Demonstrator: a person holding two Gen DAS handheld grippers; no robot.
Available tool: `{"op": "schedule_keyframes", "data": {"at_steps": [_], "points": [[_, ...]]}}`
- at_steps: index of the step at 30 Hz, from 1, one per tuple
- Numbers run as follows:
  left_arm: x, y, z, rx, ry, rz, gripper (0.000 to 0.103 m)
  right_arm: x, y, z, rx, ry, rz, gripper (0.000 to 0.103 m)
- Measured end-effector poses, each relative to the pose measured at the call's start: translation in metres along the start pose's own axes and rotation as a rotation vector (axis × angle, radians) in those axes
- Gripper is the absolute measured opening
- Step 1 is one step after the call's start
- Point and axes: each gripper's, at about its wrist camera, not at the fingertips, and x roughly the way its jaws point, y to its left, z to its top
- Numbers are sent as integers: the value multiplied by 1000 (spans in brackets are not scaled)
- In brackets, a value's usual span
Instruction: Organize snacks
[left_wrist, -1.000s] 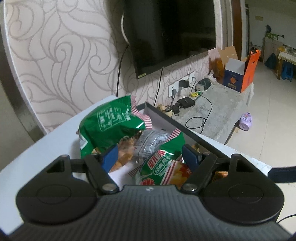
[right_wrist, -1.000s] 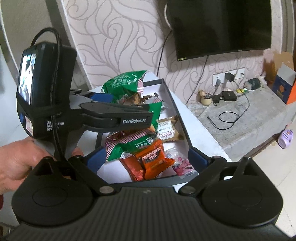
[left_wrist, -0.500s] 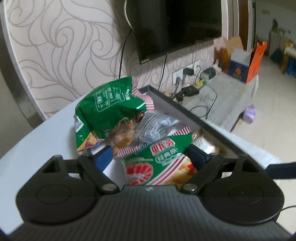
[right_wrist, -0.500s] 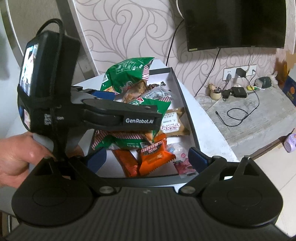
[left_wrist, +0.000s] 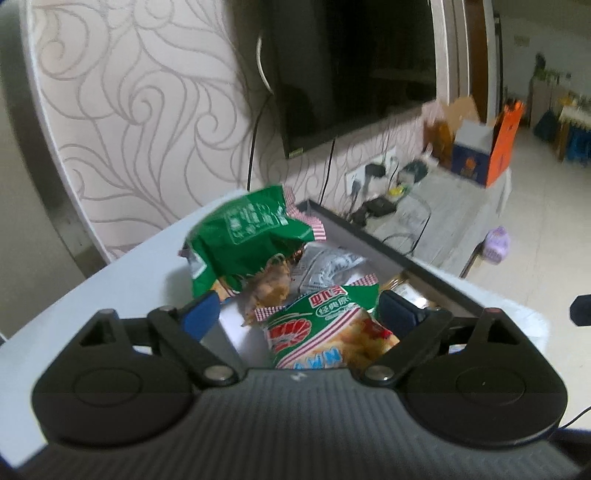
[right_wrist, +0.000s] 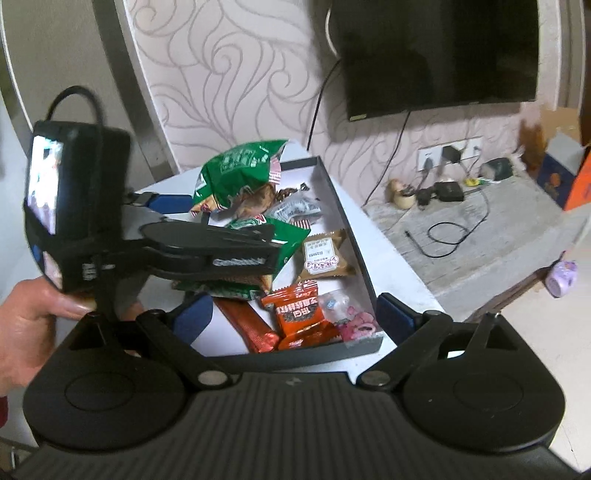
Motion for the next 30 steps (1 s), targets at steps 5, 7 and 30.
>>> {"op": "schedule_keyframes", "data": {"at_steps": [5, 7, 30], "points": [[-36, 8, -13, 33, -37, 18, 94, -30, 26, -12, 15, -37, -51, 97], [-46, 14, -21, 38, -42, 17, 94, -41, 37, -21, 45, -43, -63, 97], [-151, 58, -99, -91, -39, 93, 94, -121, 135, -91, 33, -67, 30, 100]]}}
